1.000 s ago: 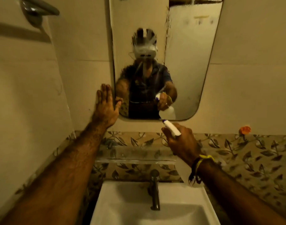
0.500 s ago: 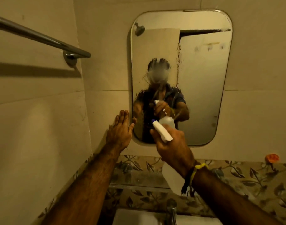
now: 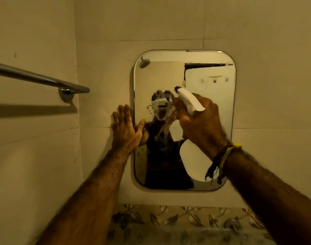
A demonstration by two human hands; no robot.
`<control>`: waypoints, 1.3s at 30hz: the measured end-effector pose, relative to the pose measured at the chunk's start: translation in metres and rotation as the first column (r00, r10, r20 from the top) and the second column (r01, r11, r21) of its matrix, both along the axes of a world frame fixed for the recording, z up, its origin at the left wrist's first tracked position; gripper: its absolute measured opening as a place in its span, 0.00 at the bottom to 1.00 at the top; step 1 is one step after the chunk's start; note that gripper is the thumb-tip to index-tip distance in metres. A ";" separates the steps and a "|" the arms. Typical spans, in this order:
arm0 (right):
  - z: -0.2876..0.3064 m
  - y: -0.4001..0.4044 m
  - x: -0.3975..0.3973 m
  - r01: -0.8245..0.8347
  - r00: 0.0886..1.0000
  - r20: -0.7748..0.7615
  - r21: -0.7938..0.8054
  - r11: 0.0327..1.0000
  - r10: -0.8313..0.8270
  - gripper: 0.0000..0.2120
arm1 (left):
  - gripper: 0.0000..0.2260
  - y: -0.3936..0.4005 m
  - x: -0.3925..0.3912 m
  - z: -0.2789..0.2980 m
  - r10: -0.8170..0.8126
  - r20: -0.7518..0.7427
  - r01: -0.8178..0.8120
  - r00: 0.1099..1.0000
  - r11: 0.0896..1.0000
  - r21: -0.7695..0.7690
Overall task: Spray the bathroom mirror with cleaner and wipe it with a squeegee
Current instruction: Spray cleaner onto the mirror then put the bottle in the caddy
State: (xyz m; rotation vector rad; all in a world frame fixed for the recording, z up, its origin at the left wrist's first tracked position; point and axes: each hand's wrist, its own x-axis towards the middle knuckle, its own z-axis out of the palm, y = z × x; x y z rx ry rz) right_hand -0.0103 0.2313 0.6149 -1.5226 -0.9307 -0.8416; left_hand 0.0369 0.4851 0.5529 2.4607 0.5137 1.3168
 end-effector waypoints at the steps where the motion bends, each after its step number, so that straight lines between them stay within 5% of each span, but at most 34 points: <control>1: 0.004 -0.007 0.003 -0.006 1.000 -0.028 0.024 1.000 0.007 0.16 | 0.38 0.002 0.001 -0.001 -0.004 0.004 0.004 1.000 1.000 0.006; 6: -0.007 -0.052 0.017 0.061 0.992 -0.123 0.176 0.983 -0.039 0.05 | 0.36 0.012 0.001 -0.003 -0.040 -0.012 0.040 0.999 0.999 0.006; 10: -0.041 -0.079 0.033 0.162 0.963 -0.246 0.190 0.968 -0.113 0.16 | 0.35 0.011 -0.003 -0.005 -0.028 -0.011 0.028 1.000 0.999 0.036; 20: -0.133 -0.107 0.037 0.216 0.891 -0.397 -0.053 0.975 -0.219 0.14 | 0.36 0.009 -0.010 -0.022 0.071 -0.085 -0.058 0.994 0.989 0.137; 26: -0.165 -0.117 0.023 0.208 0.894 -0.389 -0.084 0.974 -0.224 0.14 | 0.36 -0.047 -0.020 -0.066 0.059 0.055 -0.067 0.997 0.984 0.166; 32: -0.230 -0.166 0.000 0.192 0.862 -0.482 0.020 0.981 -0.159 0.13 | 0.28 -0.189 -0.048 -0.192 -0.314 0.122 0.268 0.942 0.918 0.291; 36: -0.294 -0.217 -0.015 0.303 0.726 -0.654 0.028 0.953 -0.212 0.08 | 0.27 -0.279 -0.053 -0.288 -0.551 -0.070 0.556 0.831 0.821 0.133; 39: -0.350 -0.262 -0.028 0.430 0.593 -0.746 -0.027 0.902 -0.305 0.17 | 0.27 -0.331 -0.052 -0.357 -0.670 -0.212 0.676 0.711 0.735 -0.056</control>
